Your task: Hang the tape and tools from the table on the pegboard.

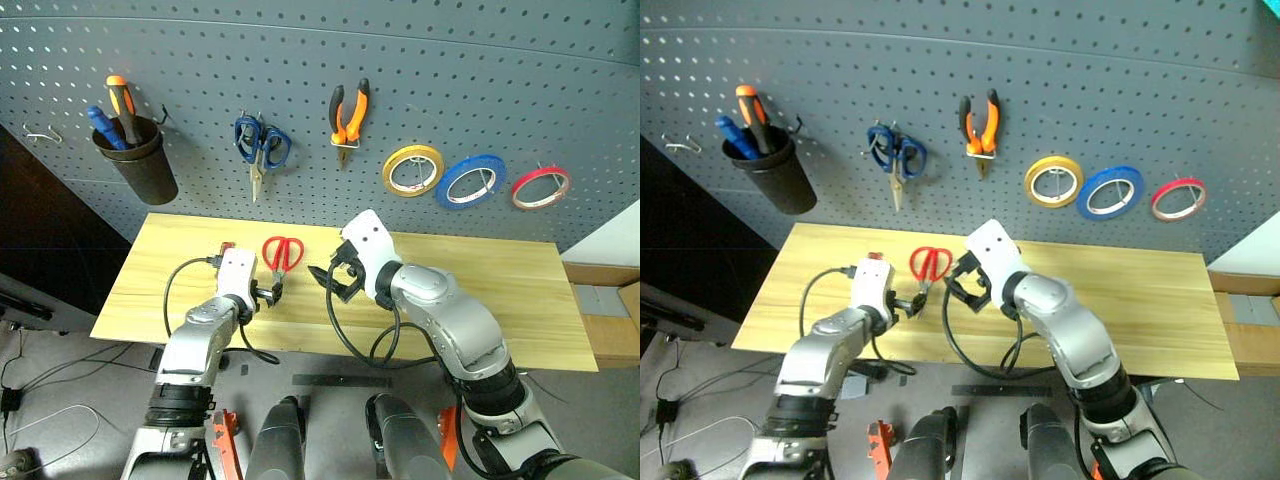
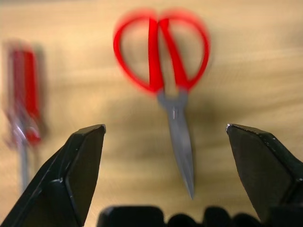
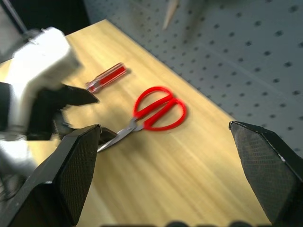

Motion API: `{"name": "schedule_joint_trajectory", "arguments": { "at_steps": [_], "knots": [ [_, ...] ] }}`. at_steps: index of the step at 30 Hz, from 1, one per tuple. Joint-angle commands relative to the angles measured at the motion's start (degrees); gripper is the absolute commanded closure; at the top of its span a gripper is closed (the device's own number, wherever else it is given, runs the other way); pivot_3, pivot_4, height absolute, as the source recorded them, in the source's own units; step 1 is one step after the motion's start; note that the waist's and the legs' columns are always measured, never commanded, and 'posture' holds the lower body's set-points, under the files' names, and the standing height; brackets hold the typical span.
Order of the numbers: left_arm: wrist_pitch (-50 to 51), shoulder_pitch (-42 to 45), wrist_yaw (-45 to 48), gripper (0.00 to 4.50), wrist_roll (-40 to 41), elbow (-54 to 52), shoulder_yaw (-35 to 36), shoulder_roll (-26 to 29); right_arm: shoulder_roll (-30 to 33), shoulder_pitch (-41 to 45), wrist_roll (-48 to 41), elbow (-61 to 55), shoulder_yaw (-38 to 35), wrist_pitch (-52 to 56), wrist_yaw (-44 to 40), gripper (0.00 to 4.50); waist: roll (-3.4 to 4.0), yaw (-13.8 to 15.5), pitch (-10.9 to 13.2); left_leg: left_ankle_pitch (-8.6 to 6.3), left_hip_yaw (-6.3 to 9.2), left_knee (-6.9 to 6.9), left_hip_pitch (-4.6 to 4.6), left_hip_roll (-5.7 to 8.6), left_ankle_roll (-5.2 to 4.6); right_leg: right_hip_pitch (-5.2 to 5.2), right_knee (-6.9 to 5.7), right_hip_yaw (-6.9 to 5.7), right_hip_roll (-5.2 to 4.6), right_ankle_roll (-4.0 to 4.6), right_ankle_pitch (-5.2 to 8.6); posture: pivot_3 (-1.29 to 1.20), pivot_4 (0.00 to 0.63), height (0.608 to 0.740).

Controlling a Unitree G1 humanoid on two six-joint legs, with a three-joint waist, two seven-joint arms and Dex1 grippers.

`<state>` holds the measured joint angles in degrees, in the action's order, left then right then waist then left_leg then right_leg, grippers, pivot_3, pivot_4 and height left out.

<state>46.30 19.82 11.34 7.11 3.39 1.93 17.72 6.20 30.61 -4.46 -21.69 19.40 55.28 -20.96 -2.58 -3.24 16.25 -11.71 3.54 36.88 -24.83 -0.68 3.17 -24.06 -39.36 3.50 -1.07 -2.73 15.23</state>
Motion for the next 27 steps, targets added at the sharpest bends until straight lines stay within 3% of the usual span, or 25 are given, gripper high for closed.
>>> {"name": "schedule_joint_trajectory", "arguments": {
  "at_steps": [1,11,18,22,27],
  "knots": [
    [0.8,3.1,-2.3,0.03,-2.0,2.6,-1.3,-1.4,-0.7,-0.1,-0.6,-3.0,0.1,0.7,1.0,0.0,0.0,0.0,0.0,0.0,0.02,0.01,0.01,0.0,0.0,0.0,-0.03,-0.01,0.0,0.0,0.0,-0.04,0.281,0.74],
    [-1.1,12.5,-7.8,0.03,-5.6,19.7,-1.5,-5.2,0.3,0.1,-2.7,-4.7,0.3,3.2,0.3,0.0,0.0,0.0,0.0,0.0,0.01,0.0,0.0,0.04,0.0,0.01,0.01,0.0,-0.03,-0.01,0.01,-0.07,0.294,0.74],
    [-4.1,16.4,-9.0,0.03,-6.0,27.2,-1.4,-7.3,5.8,-0.3,-5.7,-7.3,2.0,4.1,-4.7,0.0,0.0,-0.1,0.0,0.0,0.01,-0.01,0.0,0.07,0.0,0.03,0.07,-0.01,-0.04,-0.01,0.01,-0.08,0.299,0.74],
    [-5.5,16.9,-9.1,0.91,-5.9,28.6,-1.1,-7.6,8.8,-0.3,-6.6,-8.0,1.7,3.8,-6.3,0.0,0.0,-0.3,0.0,0.0,0.01,-0.02,0.0,0.06,0.0,0.04,0.1,-0.01,-0.03,-0.02,0.01,-0.1,0.298,0.74],
    [-6.7,17.2,-8.7,2.7,-5.8,29.7,-1.0,-7.5,10.4,0.1,-7.0,-7.9,1.1,3.4,-6.7,0.0,0.0,-0.6,0.0,0.0,0.01,-0.04,0.0,0.05,0.0,0.07,0.2,-0.01,-0.03,-0.03,0.01,-0.1,0.295,0.74]
  ]
}}
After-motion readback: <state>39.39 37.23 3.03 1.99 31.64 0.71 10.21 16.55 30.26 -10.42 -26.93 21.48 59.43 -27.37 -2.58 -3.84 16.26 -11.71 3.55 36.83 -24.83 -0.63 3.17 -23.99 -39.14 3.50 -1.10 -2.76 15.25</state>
